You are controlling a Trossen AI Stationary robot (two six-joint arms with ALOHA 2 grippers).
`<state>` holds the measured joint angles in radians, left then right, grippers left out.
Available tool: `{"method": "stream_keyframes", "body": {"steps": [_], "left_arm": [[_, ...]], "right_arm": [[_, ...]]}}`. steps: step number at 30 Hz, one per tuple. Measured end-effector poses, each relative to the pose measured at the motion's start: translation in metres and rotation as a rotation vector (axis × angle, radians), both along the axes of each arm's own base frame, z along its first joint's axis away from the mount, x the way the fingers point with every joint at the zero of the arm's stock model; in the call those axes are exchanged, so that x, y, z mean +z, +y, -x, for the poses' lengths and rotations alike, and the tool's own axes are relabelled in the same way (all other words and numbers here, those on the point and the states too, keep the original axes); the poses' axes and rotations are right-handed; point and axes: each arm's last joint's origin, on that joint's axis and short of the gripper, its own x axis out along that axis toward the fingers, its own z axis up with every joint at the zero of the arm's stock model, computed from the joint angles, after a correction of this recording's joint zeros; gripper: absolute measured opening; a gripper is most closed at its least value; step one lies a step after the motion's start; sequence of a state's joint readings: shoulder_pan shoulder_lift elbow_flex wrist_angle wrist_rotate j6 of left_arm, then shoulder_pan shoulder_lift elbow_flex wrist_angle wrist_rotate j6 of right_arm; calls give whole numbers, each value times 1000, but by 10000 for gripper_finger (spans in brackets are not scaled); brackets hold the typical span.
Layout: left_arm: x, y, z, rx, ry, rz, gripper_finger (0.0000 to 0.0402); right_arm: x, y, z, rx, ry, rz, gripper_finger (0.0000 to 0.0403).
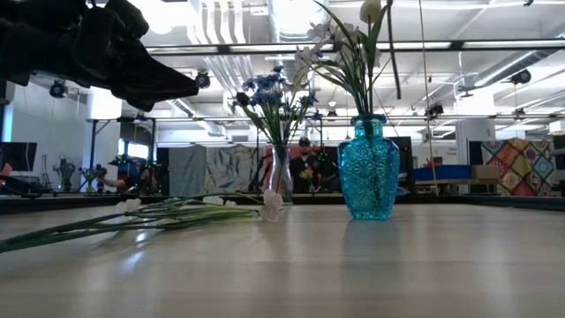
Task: Sort flowers into vase by color
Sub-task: Put the white tulip into the blue vase
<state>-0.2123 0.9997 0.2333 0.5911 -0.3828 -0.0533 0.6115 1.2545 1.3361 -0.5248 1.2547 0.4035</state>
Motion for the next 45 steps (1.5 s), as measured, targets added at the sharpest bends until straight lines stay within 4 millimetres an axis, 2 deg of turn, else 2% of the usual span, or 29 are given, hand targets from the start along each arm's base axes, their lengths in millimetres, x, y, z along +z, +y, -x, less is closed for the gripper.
{"method": "stream_keyframes", "body": {"steps": [4, 10, 16, 33, 45], "left_arm": [[0, 0, 0, -2, 3, -12, 75], [-1, 0, 0, -3, 10, -16, 75], [-1, 0, 0, -3, 12, -16, 75], [-1, 0, 0, -3, 14, -17, 75], [-1, 0, 0, -1, 13, -6, 75]], "right_arm": [[2, -2, -8, 50, 23, 26, 15], [-4, -22, -22, 84, 76, 20, 10], [-4, -29, -32, 127, 40, 10, 10], [-29, -29, -32, 113, 76, 12, 13], [-57, -48, -28, -19, 210, 14, 70]]}}
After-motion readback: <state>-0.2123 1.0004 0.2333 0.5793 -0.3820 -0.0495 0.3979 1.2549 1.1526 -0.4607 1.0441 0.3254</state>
